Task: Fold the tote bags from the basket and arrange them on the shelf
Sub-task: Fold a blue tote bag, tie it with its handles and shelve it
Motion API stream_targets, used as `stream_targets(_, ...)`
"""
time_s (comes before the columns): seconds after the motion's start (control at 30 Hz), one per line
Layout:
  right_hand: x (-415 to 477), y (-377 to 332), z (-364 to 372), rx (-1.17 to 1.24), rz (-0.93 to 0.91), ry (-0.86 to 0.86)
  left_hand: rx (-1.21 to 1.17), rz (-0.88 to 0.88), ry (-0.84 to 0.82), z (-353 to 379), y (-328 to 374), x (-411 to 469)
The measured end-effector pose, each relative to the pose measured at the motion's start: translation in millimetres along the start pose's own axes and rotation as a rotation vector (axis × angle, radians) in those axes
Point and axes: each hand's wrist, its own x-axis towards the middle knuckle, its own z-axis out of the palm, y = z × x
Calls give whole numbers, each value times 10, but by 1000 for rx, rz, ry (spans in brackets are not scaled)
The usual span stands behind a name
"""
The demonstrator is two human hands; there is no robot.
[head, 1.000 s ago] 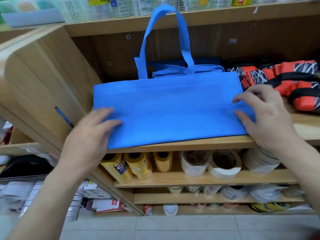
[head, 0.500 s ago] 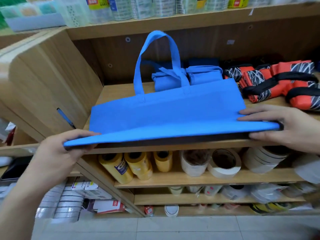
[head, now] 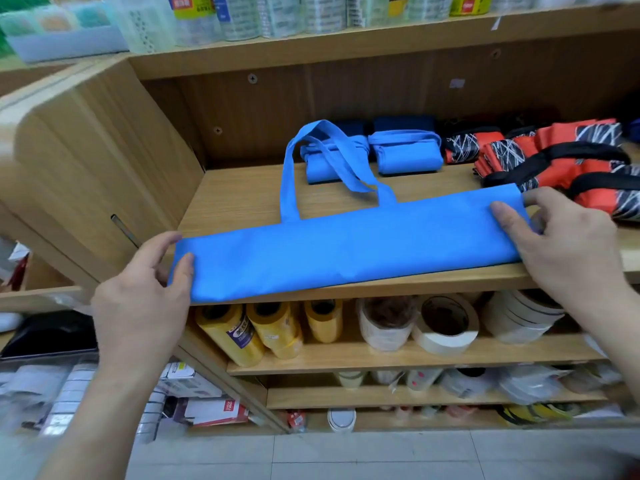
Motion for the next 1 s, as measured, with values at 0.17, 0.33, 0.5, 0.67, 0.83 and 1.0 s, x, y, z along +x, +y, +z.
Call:
stream_targets(0.17,149,-82,-10,-322,119,-176,370,175,53,-17,-58,55)
stream_targets(0.33,220,-194,-42,-500,92,-235,252,613,-160,-36,5,103)
stream_targets(0.5,219,-224,-53,-397,94,-311,464,572,-576,68,-54,61)
stream_targets(0.67,278,-305,-144,262,230,-441,568,606,-544,-88,34,77)
stream_targets(0.83,357,-408,-76,680,10,-173,464,653,-682,-310,175,119)
stream_targets(1.0,682,-733,-73,821,-174,-170,177,972,-615,-209,541,194)
